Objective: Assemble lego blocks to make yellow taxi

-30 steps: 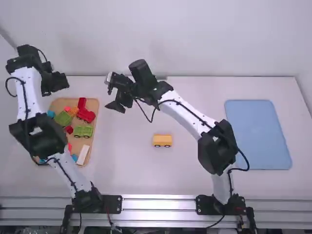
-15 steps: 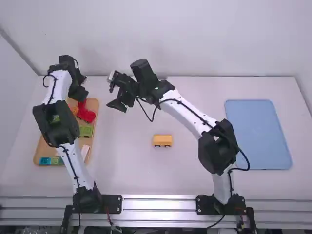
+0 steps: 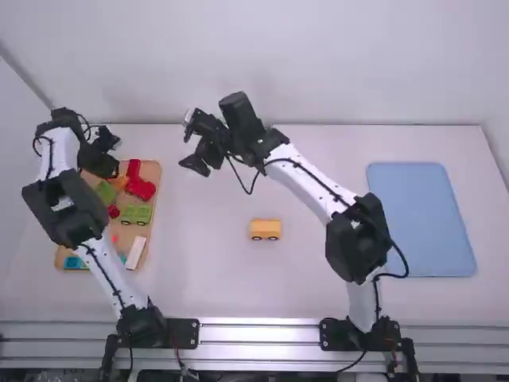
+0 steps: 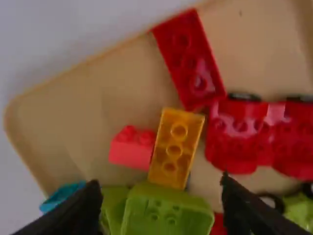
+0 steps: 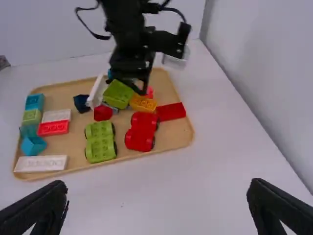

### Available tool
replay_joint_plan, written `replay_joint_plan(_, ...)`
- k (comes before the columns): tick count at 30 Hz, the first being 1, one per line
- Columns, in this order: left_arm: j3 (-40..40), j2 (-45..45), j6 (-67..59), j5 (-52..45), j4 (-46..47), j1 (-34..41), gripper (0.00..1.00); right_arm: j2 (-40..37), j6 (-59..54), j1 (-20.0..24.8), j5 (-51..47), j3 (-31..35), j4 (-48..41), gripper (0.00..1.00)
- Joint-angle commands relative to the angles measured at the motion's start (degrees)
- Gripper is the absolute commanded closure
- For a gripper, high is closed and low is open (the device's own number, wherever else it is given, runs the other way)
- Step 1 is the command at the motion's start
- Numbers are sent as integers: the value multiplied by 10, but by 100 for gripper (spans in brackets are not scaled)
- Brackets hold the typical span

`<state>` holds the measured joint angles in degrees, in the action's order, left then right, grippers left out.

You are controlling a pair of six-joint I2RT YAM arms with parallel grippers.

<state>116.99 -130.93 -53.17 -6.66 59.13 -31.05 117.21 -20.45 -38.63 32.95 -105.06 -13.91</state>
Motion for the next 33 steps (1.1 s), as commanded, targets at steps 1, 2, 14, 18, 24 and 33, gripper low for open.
replay_joint_plan(1,-12,-3,-54,-56,2,5,24,6,7,-2,0,-19,0,2)
replay_joint_plan(2,-16,-3,-59,-49,-6,4,16,6,7,-2,0,-19,0,1)
replay_joint_plan(14,-35,-3,23,33,-27,16,54,6,7,0,0,-19,0,2)
replay_joint_plan(18,-59,-3,9,40,-41,15,62,6,7,0,0,-19,-3,1)
replay_joint_plan(24,-113,-3,-18,47,-92,14,61,6,7,0,0,-19,-2,2)
replay_joint_plan(33,-136,-3,-18,33,-128,14,33,6,11,0,-27,-19,-2,2)
